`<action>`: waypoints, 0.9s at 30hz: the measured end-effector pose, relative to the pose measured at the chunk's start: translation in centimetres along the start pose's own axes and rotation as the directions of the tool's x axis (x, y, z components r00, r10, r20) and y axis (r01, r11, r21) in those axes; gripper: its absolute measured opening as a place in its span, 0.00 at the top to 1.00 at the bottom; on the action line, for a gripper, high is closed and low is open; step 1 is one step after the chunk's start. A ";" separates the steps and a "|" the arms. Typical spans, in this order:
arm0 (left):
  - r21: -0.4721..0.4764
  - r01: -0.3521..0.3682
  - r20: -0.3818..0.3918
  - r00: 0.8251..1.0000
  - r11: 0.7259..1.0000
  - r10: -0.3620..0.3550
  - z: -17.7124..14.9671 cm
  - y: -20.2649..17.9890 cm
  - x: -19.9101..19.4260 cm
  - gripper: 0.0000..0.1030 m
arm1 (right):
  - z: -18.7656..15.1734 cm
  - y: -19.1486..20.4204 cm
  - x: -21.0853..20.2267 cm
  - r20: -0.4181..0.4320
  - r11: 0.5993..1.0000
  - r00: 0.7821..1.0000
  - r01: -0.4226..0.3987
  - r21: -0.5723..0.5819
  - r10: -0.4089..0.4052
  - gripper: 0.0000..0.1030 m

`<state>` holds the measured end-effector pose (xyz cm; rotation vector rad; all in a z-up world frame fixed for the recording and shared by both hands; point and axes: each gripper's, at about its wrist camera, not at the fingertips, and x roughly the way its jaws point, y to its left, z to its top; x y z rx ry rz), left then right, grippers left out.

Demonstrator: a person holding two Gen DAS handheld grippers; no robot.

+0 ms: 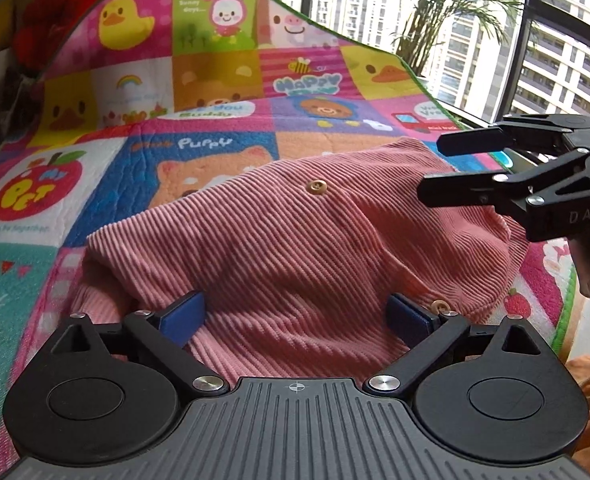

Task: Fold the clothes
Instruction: 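Grasp the shirt edge with the right gripper and fold it toward the left gripper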

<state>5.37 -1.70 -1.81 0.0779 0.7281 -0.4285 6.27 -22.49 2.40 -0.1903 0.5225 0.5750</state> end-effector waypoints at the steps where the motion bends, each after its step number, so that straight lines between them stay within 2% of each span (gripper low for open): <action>1: 0.001 0.000 0.000 1.000 1.000 0.000 0.0 0.0 0.0 0.03 | 0.3 -0.3 0.9 -0.007 1.000 1.000 0.016 0.009 -0.016 0.26; 4: 0.000 0.004 0.002 1.000 1.000 -0.004 0.0 0.1 -0.1 0.03 | 0.2 -1.2 4.3 -0.064 0.996 0.995 0.080 0.047 -0.077 0.24; 7: -0.001 0.012 0.005 1.000 1.000 -0.012 0.0 0.2 -0.2 0.02 | -1.0 -1.5 6.0 -0.108 0.992 0.990 0.094 0.080 -0.085 0.18; 10: -0.022 0.041 0.016 0.999 0.999 -0.040 0.3 0.9 -0.9 0.02 | -1.2 -1.9 5.6 -0.104 0.991 0.992 0.087 0.105 -0.076 0.17; 14: -0.125 0.072 0.088 0.994 0.990 -0.061 1.6 4.0 -3.4 0.02 | -0.5 -4.2 2.7 -0.061 0.979 0.996 0.072 0.191 -0.062 0.16; 17: -0.239 0.057 0.085 0.996 0.969 -0.038 2.2 7.6 -3.8 0.03 | -0.5 -7.5 1.3 -0.058 0.952 0.995 0.092 0.293 -0.079 0.15; 21: -0.384 0.071 0.044 0.997 0.921 -0.059 2.2 11.0 -2.1 0.03 | -1.6 -11.3 1.8 -0.094 0.893 0.994 0.084 0.442 -0.047 0.15; 24: -0.423 0.053 0.018 0.999 0.905 -0.050 2.4 12.0 -0.2 0.03 | -2.4 -12.4 3.6 -0.123 0.870 0.992 0.086 0.486 -0.030 0.15; 27: -0.421 0.047 0.010 0.999 0.906 -0.048 2.7 11.8 1.6 0.03 | -2.6 -12.4 5.1 -0.109 0.859 0.994 0.073 0.506 -0.020 0.15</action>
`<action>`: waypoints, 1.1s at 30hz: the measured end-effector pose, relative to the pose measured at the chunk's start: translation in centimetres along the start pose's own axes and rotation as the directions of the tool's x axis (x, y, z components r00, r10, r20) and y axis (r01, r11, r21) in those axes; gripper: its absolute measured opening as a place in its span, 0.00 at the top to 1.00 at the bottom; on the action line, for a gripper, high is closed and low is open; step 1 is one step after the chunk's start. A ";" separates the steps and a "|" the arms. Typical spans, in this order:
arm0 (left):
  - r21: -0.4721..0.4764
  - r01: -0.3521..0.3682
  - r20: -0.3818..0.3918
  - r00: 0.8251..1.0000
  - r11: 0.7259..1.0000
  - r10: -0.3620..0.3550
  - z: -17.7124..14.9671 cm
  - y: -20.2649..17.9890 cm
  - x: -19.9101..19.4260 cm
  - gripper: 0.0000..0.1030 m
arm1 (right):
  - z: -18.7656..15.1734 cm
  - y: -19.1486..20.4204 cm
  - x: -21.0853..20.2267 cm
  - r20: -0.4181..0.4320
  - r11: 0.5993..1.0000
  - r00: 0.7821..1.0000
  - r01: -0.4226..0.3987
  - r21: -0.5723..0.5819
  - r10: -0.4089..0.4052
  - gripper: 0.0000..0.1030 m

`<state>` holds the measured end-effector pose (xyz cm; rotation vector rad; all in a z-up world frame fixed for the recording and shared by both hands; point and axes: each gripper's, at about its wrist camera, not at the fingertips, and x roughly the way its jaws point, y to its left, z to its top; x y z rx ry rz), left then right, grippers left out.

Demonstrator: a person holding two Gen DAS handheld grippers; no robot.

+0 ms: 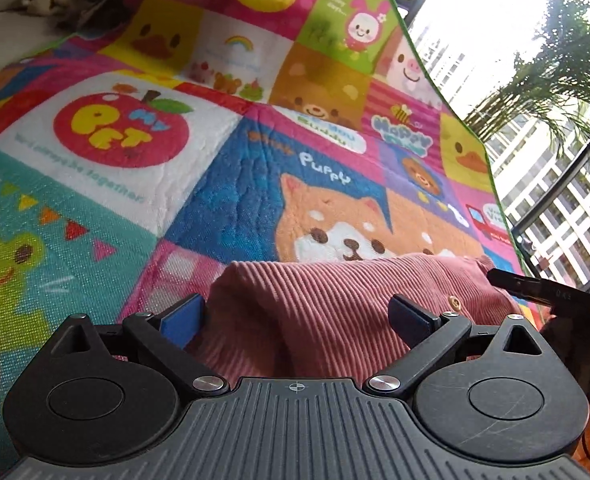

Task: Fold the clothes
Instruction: 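Grasp the shirt edge with the right gripper and fold it toward the left gripper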

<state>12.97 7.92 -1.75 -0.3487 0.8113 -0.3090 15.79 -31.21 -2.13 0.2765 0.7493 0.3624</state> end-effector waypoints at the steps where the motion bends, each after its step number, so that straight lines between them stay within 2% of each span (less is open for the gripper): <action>1: 0.009 -0.004 0.009 1.000 1.000 0.004 0.0 -0.2 0.4 0.03 | 0.0 0.4 0.3 -0.007 0.999 1.000 -0.031 -0.016 0.030 0.16; 2: 0.022 -0.009 0.017 1.000 1.000 0.009 0.0 -0.5 0.8 0.03 | 0.0 0.9 0.5 -0.013 0.998 0.998 -0.057 -0.034 0.057 0.18; 3: 0.034 -0.015 0.024 1.000 0.999 0.014 0.0 -0.8 1.1 0.03 | -0.2 1.5 0.7 -0.020 0.995 0.997 -0.073 -0.064 0.072 0.25; 4: 0.043 -0.020 0.034 0.999 0.999 0.018 0.0 -1.0 1.2 0.04 | -0.4 2.3 0.9 -0.024 0.991 0.997 -0.076 -0.113 0.074 0.39; 5: 0.057 -0.026 0.042 0.999 0.998 0.024 0.0 -1.1 1.4 0.15 | -0.6 3.0 1.0 -0.024 0.985 0.997 -0.074 -0.154 0.071 0.47; 6: 0.080 -0.037 0.050 0.998 0.996 0.033 0.1 -1.3 1.5 0.27 | -0.6 3.4 1.1 -0.024 0.982 0.997 -0.076 -0.174 0.073 0.61; 7: 0.098 -0.041 0.051 0.998 0.994 0.036 0.3 -1.4 1.8 0.42 | -0.5 3.6 1.3 -0.023 0.979 0.997 -0.080 -0.186 0.077 0.70; 10: 0.121 -0.039 0.046 0.998 0.992 0.034 1.3 -1.6 2.6 0.54 | 0.9 3.6 2.1 -0.011 0.977 0.997 -0.083 -0.194 0.083 0.79; 13: 0.170 -0.067 0.078 0.995 0.983 0.054 3.1 -2.2 3.2 0.63 | 3.1 3.6 3.2 0.021 0.977 0.997 -0.067 -0.202 0.073 0.81; 15: 0.186 -0.097 0.128 0.989 0.978 0.074 4.9 -2.4 3.3 0.69 | 4.7 3.7 3.8 0.057 0.978 0.996 -0.054 -0.203 0.067 0.82; 18: 0.196 -0.168 0.214 0.969 0.966 0.125 7.5 -2.4 3.3 0.74 | 6.4 3.5 5.0 0.096 0.980 0.995 0.004 -0.198 0.015 0.80; 19: 0.184 -0.187 0.231 0.962 0.965 0.143 8.0 -2.2 3.2 0.74 | 7.0 3.4 5.4 0.107 0.981 0.994 0.025 -0.195 -0.004 0.75; 21: 0.138 -0.195 0.247 0.956 0.971 0.157 8.9 -1.7 2.6 0.71 | 7.8 3.2 6.0 0.127 0.979 0.991 0.072 -0.189 -0.048 0.70; 22: 0.123 -0.172 0.247 0.959 0.977 0.138 8.9 -1.6 2.2 0.69 | 7.7 3.1 5.9 0.136 0.977 0.989 0.092 -0.195 -0.066 0.66; 23: 0.120 -0.151 0.242 0.963 0.981 0.118 8.7 -1.8 1.9 0.61 | 7.5 3.1 5.7 0.146 0.973 0.986 0.105 -0.207 -0.076 0.62; 24: 0.130 -0.130 0.233 0.968 0.983 0.098 8.2 -2.2 1.8 0.55 | 7.2 3.2 5.4 0.158 0.967 0.984 0.117 -0.225 -0.082 0.53; 26: 0.151 -0.083 0.205 0.978 0.985 0.051 7.1 -3.1 1.7 0.54 | 6.2 3.9 5.1 0.158 0.949 0.983 0.136 -0.284 -0.093 0.42; 29: 0.172 0.002 0.116 0.993 0.985 -0.023 4.5 -4.8 3.3 0.49 | 4.8 5.1 5.3 0.141 0.914 0.982 0.168 -0.369 -0.124 0.33; 31: 0.219 -0.039 0.091 0.996 0.975 0.019 2.6 -5.8 4.4 0.46 | 3.7 5.1 6.0 0.111 0.898 0.980 0.197 -0.393 -0.167 0.29; 33: 0.267 -0.091 0.087 0.994 0.959 0.070 1.1 -6.5 5.0 0.45 | 3.1 4.6 6.0 0.103 0.909 0.979 0.201 -0.365 -0.176 0.21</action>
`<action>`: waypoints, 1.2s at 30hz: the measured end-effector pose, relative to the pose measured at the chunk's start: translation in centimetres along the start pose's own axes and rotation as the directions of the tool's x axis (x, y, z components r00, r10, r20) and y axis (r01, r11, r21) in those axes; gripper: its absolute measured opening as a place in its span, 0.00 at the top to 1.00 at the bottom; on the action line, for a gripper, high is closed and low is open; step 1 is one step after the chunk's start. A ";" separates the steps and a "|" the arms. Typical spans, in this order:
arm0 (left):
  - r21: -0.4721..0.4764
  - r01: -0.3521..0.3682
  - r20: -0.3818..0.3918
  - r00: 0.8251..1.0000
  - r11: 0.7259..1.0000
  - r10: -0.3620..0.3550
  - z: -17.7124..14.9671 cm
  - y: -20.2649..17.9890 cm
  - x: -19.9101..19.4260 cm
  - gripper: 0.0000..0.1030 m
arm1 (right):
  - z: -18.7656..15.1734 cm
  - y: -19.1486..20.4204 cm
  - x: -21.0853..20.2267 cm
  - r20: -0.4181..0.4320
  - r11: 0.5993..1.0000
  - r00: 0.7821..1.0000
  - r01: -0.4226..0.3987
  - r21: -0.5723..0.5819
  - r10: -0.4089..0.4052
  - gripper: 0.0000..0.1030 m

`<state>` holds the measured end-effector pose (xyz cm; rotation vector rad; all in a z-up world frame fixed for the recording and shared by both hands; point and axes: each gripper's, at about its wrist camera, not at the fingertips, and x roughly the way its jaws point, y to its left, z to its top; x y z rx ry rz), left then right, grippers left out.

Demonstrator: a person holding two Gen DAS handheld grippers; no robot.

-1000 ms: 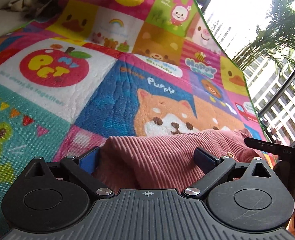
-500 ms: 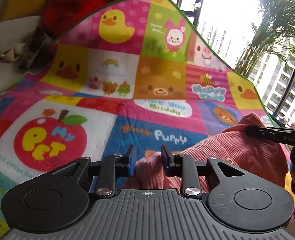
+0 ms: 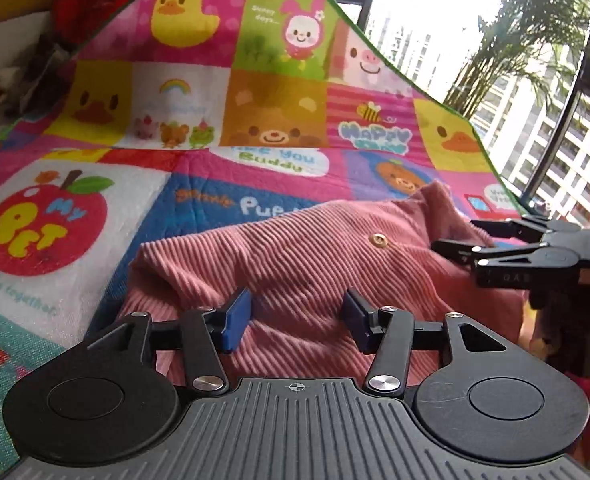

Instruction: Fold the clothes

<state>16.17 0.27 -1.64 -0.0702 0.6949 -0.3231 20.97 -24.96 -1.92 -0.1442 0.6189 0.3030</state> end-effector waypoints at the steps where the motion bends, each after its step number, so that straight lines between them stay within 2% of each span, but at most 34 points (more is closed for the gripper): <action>1: 0.011 -0.009 0.003 1.000 1.000 0.009 -0.3 -0.2 -0.1 0.42 | -0.3 -0.3 -0.3 -0.006 1.000 1.000 -0.007 0.030 0.007 0.20; 6: 0.009 -0.021 0.017 1.000 1.000 0.021 -1.5 -0.3 -0.5 0.29 | -1.7 -0.8 -1.6 0.002 0.995 1.000 -0.012 0.103 0.012 0.15; 11: 0.050 -0.055 0.054 0.997 0.997 0.052 -2.3 -0.8 -0.1 0.24 | -2.1 0.2 -2.2 0.024 0.994 0.998 0.059 0.093 -0.061 0.01; 14: 0.052 -0.053 0.062 0.997 0.997 0.050 -2.3 -0.8 0.0 0.21 | -2.1 0.1 -2.1 0.027 0.992 0.997 0.072 0.105 -0.075 0.00; 18: 0.046 -0.051 0.070 0.996 0.998 0.048 -2.4 -0.8 -0.2 0.21 | -2.1 -1.1 -1.8 0.009 0.985 0.999 0.036 0.170 -0.038 0.00; 21: 0.048 -0.039 0.066 0.997 0.998 0.036 -2.3 -0.8 -0.1 0.15 | -2.2 -2.1 -1.4 -0.011 0.976 1.000 0.000 0.219 0.002 0.00; 26: 0.065 -0.048 0.063 0.997 0.997 0.044 -2.4 -1.3 0.0 0.14 | -2.6 -3.1 -1.2 -0.011 0.961 0.998 -0.050 0.273 0.055 0.00; 36: 0.031 -0.006 0.074 0.997 0.999 0.004 -2.5 -0.6 -0.2 0.09 | -2.3 -3.0 -1.2 -0.041 0.970 0.995 -0.083 0.227 0.095 0.00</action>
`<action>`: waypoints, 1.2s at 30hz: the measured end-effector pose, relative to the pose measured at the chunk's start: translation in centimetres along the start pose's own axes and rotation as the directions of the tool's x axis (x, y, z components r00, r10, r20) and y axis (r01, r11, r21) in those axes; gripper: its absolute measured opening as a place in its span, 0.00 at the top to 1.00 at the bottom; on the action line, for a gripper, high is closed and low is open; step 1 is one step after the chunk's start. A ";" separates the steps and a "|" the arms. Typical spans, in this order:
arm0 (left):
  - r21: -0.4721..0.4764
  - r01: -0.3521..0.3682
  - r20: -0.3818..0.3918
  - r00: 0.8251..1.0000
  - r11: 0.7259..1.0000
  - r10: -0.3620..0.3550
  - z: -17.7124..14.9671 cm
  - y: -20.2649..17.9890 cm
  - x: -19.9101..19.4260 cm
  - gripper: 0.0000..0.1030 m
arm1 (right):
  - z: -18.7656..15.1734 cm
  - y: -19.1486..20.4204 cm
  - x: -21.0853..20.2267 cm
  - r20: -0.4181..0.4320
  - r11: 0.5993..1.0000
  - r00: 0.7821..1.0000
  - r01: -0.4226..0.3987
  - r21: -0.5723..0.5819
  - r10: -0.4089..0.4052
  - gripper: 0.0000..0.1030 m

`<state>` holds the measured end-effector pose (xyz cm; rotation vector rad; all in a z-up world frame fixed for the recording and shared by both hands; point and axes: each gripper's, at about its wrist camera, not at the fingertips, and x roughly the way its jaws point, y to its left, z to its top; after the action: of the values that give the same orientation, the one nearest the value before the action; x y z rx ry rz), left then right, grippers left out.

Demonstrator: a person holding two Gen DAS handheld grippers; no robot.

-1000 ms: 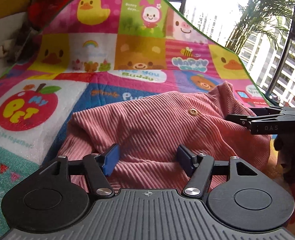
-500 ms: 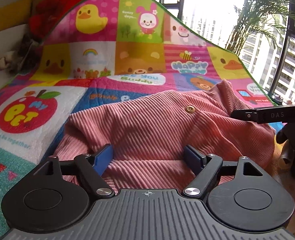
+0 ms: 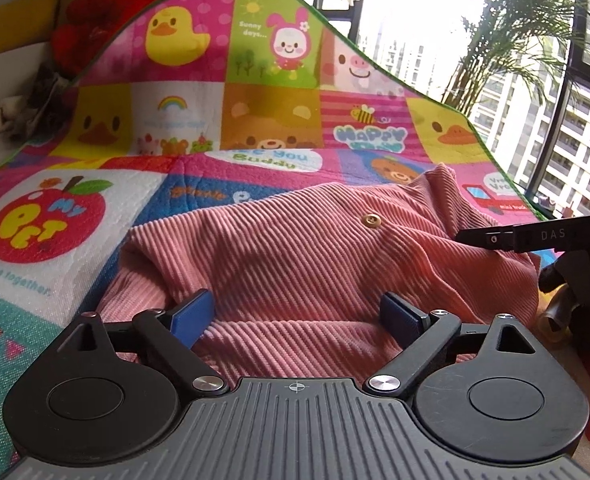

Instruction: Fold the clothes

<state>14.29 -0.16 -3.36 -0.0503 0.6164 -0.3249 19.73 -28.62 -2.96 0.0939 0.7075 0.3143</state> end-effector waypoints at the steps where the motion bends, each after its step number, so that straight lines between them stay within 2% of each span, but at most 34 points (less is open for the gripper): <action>1: 0.001 -0.001 -0.001 1.000 1.000 0.001 0.0 0.0 0.0 0.08 | 0.0 0.1 0.0 -0.007 1.000 1.000 -0.001 -0.013 0.001 0.00; 8: -0.016 0.016 0.005 1.000 1.000 -0.016 0.0 0.3 -0.1 0.07 | 0.0 0.9 0.3 -0.023 0.998 0.999 0.021 -0.065 -0.023 0.00; 20: -0.065 0.066 0.015 0.998 0.996 -0.065 0.0 1.1 -0.2 0.04 | 0.0 1.5 0.5 -0.026 0.995 0.998 0.048 -0.088 -0.050 0.00; 30: -0.067 0.080 0.004 0.997 0.995 -0.080 0.2 1.2 0.1 0.01 | -0.1 1.3 0.5 -0.026 0.996 0.999 0.032 -0.088 -0.035 0.00; 36: -0.110 0.120 0.024 0.993 0.987 -0.118 0.0 2.1 -0.2 0.00 | -0.1 1.6 0.5 -0.023 0.995 0.999 0.043 -0.091 -0.045 0.00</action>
<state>14.73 1.96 -3.51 -0.1973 0.6146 -0.4053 19.60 -26.95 -3.08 -0.0122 0.7184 0.3053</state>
